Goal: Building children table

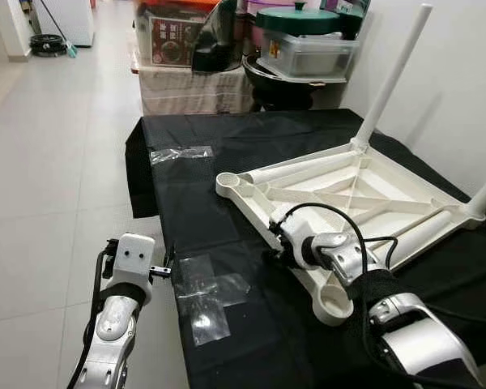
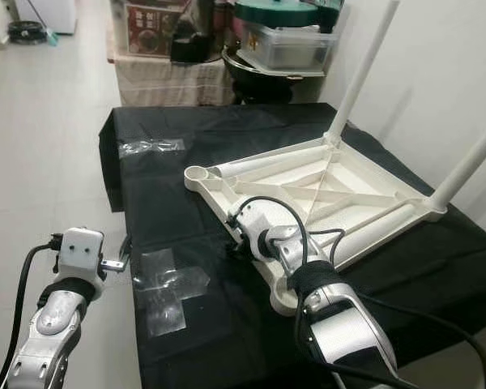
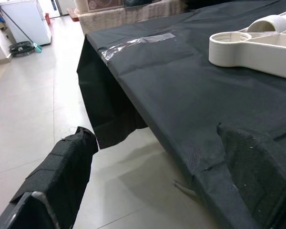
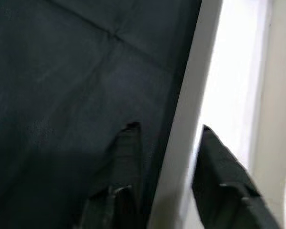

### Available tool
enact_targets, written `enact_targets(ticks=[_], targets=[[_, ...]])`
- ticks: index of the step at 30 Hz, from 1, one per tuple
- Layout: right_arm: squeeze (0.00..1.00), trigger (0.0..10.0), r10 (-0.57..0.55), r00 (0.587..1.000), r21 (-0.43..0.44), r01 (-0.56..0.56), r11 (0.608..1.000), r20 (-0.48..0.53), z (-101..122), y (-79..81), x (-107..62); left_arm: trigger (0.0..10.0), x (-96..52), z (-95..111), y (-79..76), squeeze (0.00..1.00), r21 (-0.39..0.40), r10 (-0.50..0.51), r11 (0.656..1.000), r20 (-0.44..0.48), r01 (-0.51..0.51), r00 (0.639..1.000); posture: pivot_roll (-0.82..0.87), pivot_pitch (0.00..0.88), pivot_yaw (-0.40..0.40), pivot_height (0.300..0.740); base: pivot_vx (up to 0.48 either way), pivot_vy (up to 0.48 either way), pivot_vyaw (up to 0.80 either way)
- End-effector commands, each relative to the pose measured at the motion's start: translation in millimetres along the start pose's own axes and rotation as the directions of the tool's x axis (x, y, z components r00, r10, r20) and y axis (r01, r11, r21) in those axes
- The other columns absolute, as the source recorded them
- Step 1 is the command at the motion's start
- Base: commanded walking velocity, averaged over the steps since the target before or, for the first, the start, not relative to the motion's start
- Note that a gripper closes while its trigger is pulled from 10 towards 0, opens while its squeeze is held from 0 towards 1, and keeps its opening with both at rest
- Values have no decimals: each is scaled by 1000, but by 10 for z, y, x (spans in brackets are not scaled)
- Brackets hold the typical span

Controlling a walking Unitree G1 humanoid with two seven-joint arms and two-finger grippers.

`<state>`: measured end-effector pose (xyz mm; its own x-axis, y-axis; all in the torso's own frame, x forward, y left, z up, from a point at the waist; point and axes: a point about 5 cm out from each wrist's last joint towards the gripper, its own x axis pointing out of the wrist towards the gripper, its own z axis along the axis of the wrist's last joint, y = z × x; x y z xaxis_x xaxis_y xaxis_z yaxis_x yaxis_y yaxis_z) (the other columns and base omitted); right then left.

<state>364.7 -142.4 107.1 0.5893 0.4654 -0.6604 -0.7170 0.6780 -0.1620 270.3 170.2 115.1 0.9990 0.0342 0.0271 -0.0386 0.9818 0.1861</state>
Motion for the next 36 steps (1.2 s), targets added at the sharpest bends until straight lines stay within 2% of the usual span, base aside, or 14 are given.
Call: enact_targets(ticks=[1,8,14,16,18,20,21,22,23,24,26,27,29,36], targets=[[0,0,70,994,-24,-72,997,-87,-238,135,73,10000,-5,-32,-28,0,10,-11,1000,-11,11,1000,85,0,-134,740,0,0,0],[0,0,162,985,-132,-168,977,-54,-226,204,52,10000,2,-28,-46,0,10,-21,1000,-11,21,1000,89,0,-130,740,0,0,0],[0,0,306,951,-298,-277,914,53,-93,271,-67,10000,2,-29,-39,0,13,-23,1000,-12,23,1000,88,0,-130,740,0,0,0],[0,0,423,901,-454,-339,824,93,-32,336,-186,10000,0,-29,-46,0,13,-26,1000,-13,27,1000,91,0,-127,740,0,0,0],[0,0,423,901,-454,-339,824,93,-32,336,-186,10000,0,-29,-46,0,13,-26,1000,-13,27,1000,91,0,-127,740,0,0,0],[0,0,483,875,-657,-348,669,28,-56,351,-303,10000,3,-28,-47,0,15,-32,999,-13,32,999,88,0,-121,740,0,0,0],[0,0,483,875,-657,-348,669,28,-56,351,-303,10000,3,-28,-47,0,15,-32,999,-13,32,999,88,0,-121,740,0,0,0],[0,0,487,873,-715,-347,607,-10,-78,341,-335,10000,6,-27,-46,0,16,-33,999,-13,33,999,88,0,-121,740,0,0,0],[0,0,480,876,-757,-348,554,-51,-107,303,-368,10000,11,-23,-44,0,17,-34,999,-12,34,999,90,0,-121,740,0,0,0],[0,0,480,876,-757,-348,554,-51,-107,303,-368,10000,11,-23,-44,0,17,-34,999,-12,34,999,90,0,-121,740,0,0,0],[0,0,387,906,-819,-349,455,-171,-212,128,-426,10000,17,-18,-46,0,18,-36,999,-11,36,999,91,0,-121,740,0,0,0],[0,0,387,906,-819,-349,455,-171,-212,128,-426,10000,17,-18,-46,0,18,-36,999,-11,36,999,91,0,-121,740,0,0,0],[0,0,267,932,-853,-337,398,-243,-257,-63,-497,10000,14,-19,-47,0,19,-38,999,-12,38,999,90,0,-121,740,0,0,0],[0,0,41,968,-837,-236,493,-249,-197,-469,-659,10000,-1,-23,-53,0,19,-41,999,-16,42,999,96,0,-119,740,0,0,0]])
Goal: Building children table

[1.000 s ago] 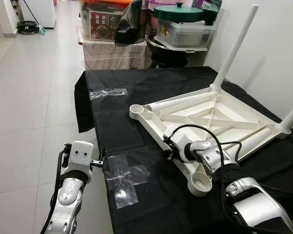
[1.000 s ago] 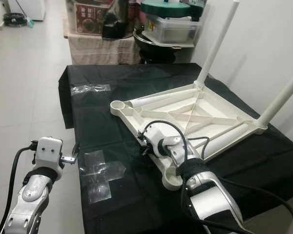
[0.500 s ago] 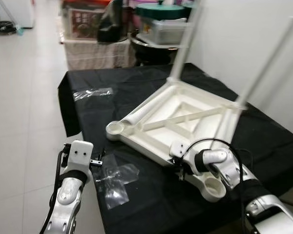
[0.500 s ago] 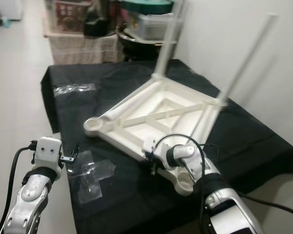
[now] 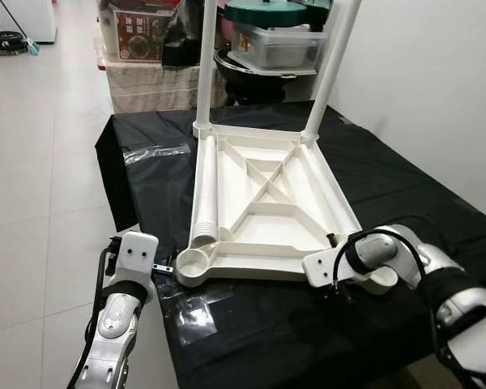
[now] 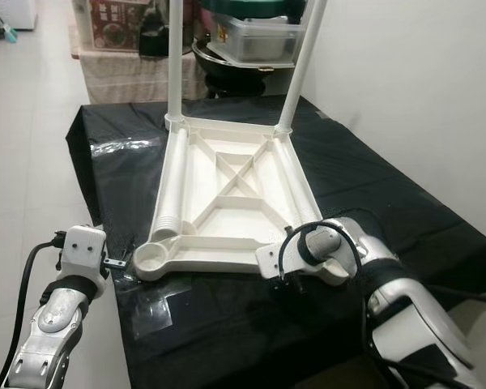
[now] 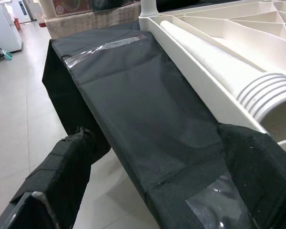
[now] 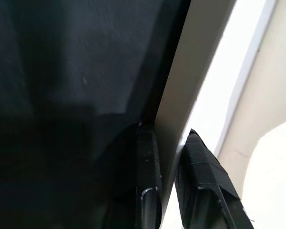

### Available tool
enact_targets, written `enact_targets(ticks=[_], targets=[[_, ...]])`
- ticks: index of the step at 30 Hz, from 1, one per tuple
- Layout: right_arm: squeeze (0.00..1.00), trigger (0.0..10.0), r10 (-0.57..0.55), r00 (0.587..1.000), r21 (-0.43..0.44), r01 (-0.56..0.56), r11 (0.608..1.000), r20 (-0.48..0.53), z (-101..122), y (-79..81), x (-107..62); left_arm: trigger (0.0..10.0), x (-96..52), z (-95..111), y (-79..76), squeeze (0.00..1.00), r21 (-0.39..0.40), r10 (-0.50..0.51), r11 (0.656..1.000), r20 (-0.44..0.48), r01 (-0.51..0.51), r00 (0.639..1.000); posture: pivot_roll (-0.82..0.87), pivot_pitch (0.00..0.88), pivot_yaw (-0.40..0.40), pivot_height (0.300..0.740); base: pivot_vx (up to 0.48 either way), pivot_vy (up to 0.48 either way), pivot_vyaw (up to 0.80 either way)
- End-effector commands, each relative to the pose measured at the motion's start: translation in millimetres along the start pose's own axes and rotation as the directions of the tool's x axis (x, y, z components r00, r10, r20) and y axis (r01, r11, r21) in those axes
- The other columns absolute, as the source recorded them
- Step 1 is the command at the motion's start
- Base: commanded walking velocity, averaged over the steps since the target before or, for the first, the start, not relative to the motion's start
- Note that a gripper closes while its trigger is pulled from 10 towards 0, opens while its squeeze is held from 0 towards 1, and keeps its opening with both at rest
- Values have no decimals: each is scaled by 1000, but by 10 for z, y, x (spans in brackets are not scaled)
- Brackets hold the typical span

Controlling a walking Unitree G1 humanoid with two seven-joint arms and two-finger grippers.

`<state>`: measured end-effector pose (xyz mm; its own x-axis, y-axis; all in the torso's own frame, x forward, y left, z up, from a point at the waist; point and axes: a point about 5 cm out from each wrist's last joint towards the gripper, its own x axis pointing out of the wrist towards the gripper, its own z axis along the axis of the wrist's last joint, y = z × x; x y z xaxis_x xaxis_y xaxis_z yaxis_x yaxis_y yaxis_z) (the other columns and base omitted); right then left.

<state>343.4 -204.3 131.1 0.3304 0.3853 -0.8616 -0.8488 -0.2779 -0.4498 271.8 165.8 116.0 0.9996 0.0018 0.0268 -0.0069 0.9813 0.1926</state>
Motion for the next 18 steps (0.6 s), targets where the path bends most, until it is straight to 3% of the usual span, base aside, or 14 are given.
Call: enact_targets(ticks=[1,2,9,10,11,12,13,18], targets=[[0,0,-101,991,-16,100,995,-84,-110,-99,-126,10000,-16,-39,-11,0,13,-10,1000,-22,10,1000,96,0,-119,740,0,0,0],[0,0,-91,988,19,94,995,-121,-219,-55,-180,10000,-22,-39,-1,0,15,-10,1000,-23,10,1000,96,0,-117,740,0,0,0],[0,0,-67,984,76,80,994,-166,-369,95,-176,10000,-26,-47,11,0,21,-13,1000,-27,14,1000,94,0,-111,740,0,0,0],[0,2745,-70,984,96,86,992,-164,-384,125,-158,10000,-26,-48,4,0,22,-17,1000,-28,18,999,92,0,-105,740,0,0,0],[0,10000,-96,984,154,119,981,-149,-388,123,-136,10000,-25,-47,-8,0,22,-22,1000,-29,22,999,91,0,-102,740,0,0,0],[1000,10000,-133,984,213,157,964,-122,-370,104,-113,10000,-22,-47,-19,0,23,-27,999,-30,28,999,90,0,-97,740,0,0,0],[1000,10000,-154,984,253,173,952,-94,-349,97,-93,10000,-17,-45,-29,0,24,-32,999,-30,33,999,90,0,-97,740,0,0,0],[1000,10000,-226,973,280,231,932,-53,-283,10,-72,10000,-5,-36,-23,0,28,-39,999,-28,39,999,95,0,-91,740,0,0,0]])
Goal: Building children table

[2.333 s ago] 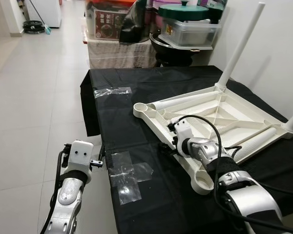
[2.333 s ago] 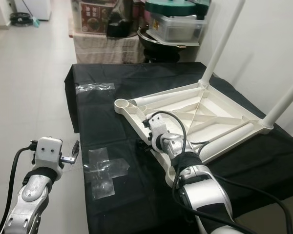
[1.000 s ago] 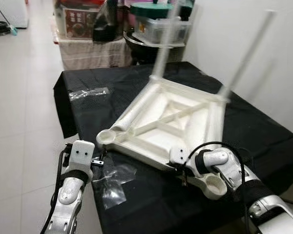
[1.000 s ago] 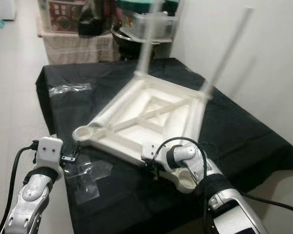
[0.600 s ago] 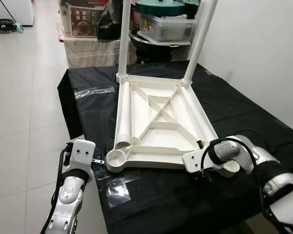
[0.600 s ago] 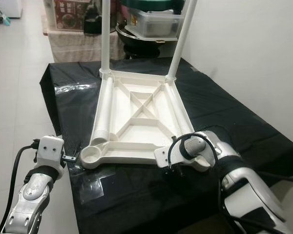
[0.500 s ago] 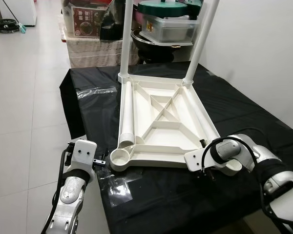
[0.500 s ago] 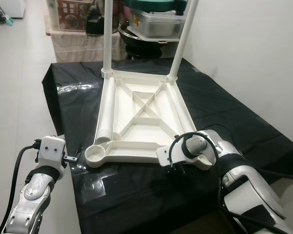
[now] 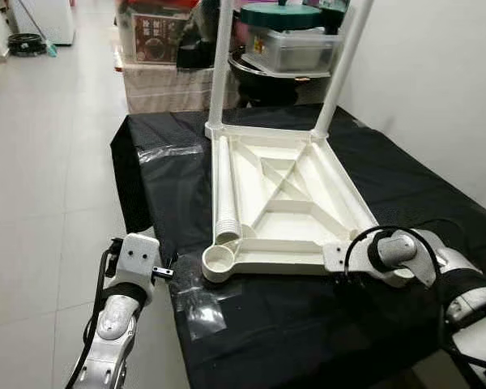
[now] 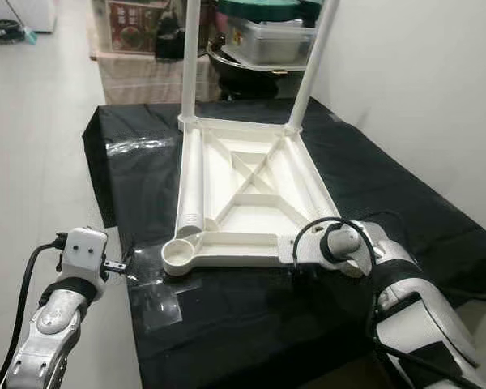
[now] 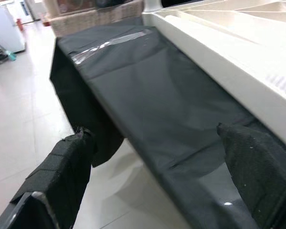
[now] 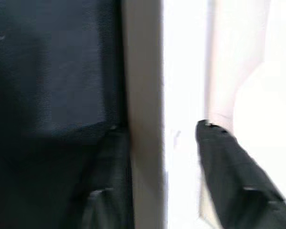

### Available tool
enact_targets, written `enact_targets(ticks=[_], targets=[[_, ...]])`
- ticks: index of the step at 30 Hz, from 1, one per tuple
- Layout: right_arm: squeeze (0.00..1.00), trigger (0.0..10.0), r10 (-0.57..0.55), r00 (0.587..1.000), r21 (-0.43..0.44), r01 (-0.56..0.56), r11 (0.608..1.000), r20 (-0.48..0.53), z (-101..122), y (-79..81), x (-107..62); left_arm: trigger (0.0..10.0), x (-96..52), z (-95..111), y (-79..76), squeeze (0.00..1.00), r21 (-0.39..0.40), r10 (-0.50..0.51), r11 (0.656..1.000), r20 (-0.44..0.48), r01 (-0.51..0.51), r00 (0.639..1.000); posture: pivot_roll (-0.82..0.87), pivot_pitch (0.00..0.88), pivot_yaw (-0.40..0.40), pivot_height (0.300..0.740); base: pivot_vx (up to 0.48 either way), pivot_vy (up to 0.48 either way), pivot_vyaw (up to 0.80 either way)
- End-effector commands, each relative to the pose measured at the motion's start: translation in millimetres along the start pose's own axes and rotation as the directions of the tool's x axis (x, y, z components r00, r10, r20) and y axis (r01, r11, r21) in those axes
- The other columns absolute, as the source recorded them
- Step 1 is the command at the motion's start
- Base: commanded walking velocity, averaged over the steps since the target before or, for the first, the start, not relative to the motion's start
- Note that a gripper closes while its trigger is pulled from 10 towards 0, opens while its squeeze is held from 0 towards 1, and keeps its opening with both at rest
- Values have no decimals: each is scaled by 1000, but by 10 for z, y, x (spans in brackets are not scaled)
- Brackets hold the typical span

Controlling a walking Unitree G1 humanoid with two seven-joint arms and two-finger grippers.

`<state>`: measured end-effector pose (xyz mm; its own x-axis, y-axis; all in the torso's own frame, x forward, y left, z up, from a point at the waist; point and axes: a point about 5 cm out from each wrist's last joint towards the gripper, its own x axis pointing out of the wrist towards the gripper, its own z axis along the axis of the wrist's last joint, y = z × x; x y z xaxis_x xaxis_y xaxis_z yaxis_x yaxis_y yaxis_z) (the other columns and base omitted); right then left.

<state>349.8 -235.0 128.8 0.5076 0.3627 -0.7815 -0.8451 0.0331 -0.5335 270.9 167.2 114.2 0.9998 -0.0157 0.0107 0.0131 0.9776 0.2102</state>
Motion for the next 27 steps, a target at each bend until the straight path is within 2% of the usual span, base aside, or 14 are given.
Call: enact_targets(ticks=[1,5,6,8,11,12,14,16,17,20,24,25,26,27], targets=[[1000,10000,-99,993,58,95,994,66,93,-114,-4,10000,9,-14,-21,0,13,-18,1000,-15,18,1000,97,0,-93,740,0,0,0],[1000,10000,-231,966,113,218,969,120,205,-302,-59,10000,7,-13,-1,0,16,-16,1000,-15,16,1000,102,0,-94,740,0,0,0],[1000,10000,-367,918,179,340,923,151,291,-492,-145,10000,-3,-12,11,0,17,-13,1000,-14,13,1000,102,0,-94,740,0,0,0],[1000,10000,-438,884,230,397,888,163,328,-594,-205,10000,-9,-11,14,0,17,-12,1000,-14,12,1000,109,0,-101,740,0,0,0],[1000,10000,-493,851,278,437,855,178,363,-684,-268,10000,-16,-10,17,0,16,-12,1000,-13,12,1000,110,0,-101,740,0,0,0],[1000,10000,-545,809,356,453,817,222,427,-785,-357,10000,-24,-8,22,0,15,-10,1000,-11,10,1000,111,0,-101,740,0,0,0],[1000,10000,-571,779,408,447,796,259,472,-847,-427,10000,-29,-6,28,0,13,-8,1000,-9,8,1000,111,0,-101,740,0,0,0],[1000,10000,-571,769,424,432,796,288,494,-873,-484,10000,-32,-5,35,0,13,-6,1000,-8,6,1000,114,0,-100,740,0,0,0],[1000,10000,-514,800,385,388,837,310,481,-822,-503,10000,-32,-4,41,0,13,-4,1000,-7,4,1000,114,0,-100,740,0,0,0],[1000,10000,-430,849,321,333,887,308,423,-724,-522,10000,-29,-1,48,0,14,-4,1000,-5,4,1000,114,0,-97,740,0,0,0],[1000,10000,-438,845,316,343,884,307,410,-726,-565,10000,-26,3,56,0,14,-4,1000,-4,4,1000,112,0,-93,740,0,0,0],[1000,10000,-533,781,394,401,827,325,481,-819,-584,10000,-21,12,59,0,7,-4,1000,3,4,1000,106,0,-89,740,0,0,0],[1000,10000,-663,680,506,471,723,313,579,-928,-584,10000,-13,25,53,0,0,-7,1000,11,7,1000,104,0,-89,740,0,0,0],[1000,10000,-663,680,506,471,723,313,579,-928,-584,10000,-13,25,53,0,0,-7,1000,11,7,1000,104,0,-89,740,0,0,0]])
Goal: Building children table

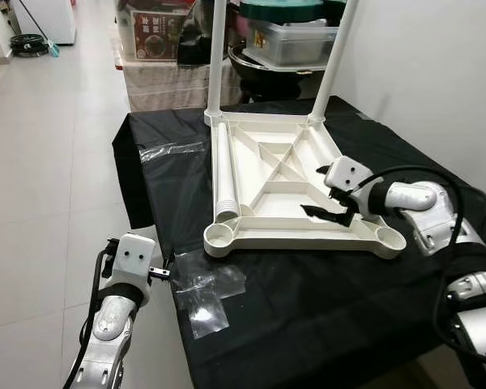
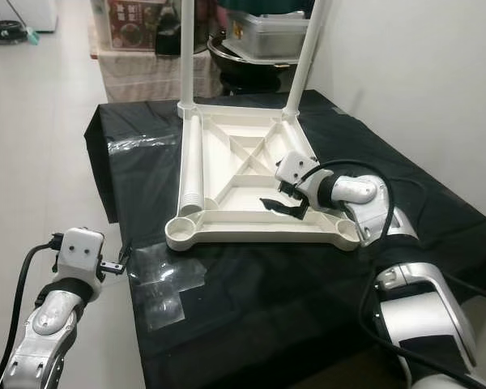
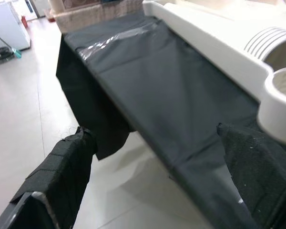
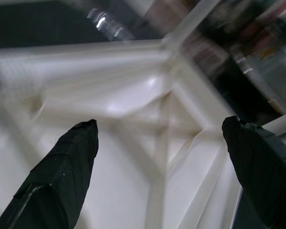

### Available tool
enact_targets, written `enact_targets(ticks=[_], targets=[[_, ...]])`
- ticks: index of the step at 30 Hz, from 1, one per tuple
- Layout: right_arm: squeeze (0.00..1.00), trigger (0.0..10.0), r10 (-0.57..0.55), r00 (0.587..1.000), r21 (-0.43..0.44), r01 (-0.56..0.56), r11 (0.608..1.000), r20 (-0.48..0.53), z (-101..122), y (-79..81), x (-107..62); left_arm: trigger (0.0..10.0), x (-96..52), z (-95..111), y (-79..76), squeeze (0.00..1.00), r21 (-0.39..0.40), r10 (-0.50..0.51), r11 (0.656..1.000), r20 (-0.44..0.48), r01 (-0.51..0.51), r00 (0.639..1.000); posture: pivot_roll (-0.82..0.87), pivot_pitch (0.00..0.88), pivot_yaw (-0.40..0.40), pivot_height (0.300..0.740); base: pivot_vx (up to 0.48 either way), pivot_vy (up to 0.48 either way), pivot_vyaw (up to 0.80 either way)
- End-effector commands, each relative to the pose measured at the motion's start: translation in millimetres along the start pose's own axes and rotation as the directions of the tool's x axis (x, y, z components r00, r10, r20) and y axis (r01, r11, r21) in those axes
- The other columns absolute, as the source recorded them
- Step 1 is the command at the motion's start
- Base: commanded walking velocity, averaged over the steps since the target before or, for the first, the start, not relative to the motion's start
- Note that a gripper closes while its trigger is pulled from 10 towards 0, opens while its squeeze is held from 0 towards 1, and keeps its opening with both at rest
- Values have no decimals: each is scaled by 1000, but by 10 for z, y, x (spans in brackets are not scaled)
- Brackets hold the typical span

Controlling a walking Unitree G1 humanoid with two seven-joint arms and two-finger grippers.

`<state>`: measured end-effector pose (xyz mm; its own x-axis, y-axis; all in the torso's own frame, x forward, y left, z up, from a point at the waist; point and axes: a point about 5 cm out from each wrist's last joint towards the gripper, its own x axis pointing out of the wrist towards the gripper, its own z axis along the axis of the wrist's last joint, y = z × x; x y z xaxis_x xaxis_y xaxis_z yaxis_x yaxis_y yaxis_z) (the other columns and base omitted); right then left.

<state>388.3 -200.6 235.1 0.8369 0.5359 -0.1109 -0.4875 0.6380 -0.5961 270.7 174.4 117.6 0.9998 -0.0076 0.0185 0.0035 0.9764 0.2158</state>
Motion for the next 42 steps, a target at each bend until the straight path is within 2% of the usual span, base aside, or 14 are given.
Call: enact_targets(ticks=[1,2,3,4,5,7,8,9,12,13,17,31,35,42], targets=[[1000,10000,-144,989,76,140,987,45,94,-96,34,10000,-5,17,-30,0,-11,-19,1000,11,19,1000,104,0,-89,740,0,0,0],[1000,10000,-230,970,196,211,958,83,147,-46,110,10000,3,35,-43,0,-20,-20,1000,20,20,1000,104,0,-89,740,0,0,0],[1000,10000,-230,970,196,211,958,83,147,-46,110,10000,3,35,-43,0,-20,-20,1000,20,20,1000,104,0,-89,740,0,0,0],[0,10000,-280,955,311,237,920,100,178,73,185,10000,7,51,-51,0,-25,-19,999,28,19,999,108,0,-88,740,0,-431,0],[0,10000,-289,950,393,223,892,115,211,262,254,10000,7,65,-57,0,-29,-18,999,33,19,999,113,0,-89,740,0,-442,0],[0,10000,-292,948,442,212,872,123,235,388,288,10000,7,73,-61,0,-31,-18,999,37,19,999,113,0,-89,740,0,-442,0],[0,10000,-297,946,517,190,834,132,296,713,373,10000,-1,82,-49,0,-30,-15,999,39,16,999,122,0,-90,740,0,-442,0],[0,10000,-296,945,522,184,833,138,325,816,391,10000,-4,84,-42,0,-29,-14,999,40,15,999,122,0,-90,740,0,-442,0],[0,10000,-290,947,569,162,806,141,344,922,411,10000,-7,88,-27,0,-28,-10,1000,41,11,999,122,0,-90,740,0,-442,0],[0,10000,-292,947,645,141,751,133,362,1028,428,10000,-12,93,0,0,-28,-1,1000,43,2,999,128,0,-91,740,0,-442,0],[0,10000,-309,945,731,133,669,111,355,1123,418,10000,-16,118,15,0,-35,15,999,56,-13,998,126,0,-89,740,0,-442,0],[0,10000,-380,924,654,271,706,28,179,1070,168,10000,-2,183,8,0,-59,40,998,95,-34,995,109,0,-78,740,0,-219,0],[0,10000,-374,927,589,287,755,27,174,1109,149,10000,12,206,11,0,-62,44,997,105,-38,993,106,0,-73,740,0,0,200],[0,10000,-383,924,615,297,731,8,180,1144,135,10000,49,278,-15,0,-72,38,997,143,-28,989,93,0,-65,740,114,0,686]])
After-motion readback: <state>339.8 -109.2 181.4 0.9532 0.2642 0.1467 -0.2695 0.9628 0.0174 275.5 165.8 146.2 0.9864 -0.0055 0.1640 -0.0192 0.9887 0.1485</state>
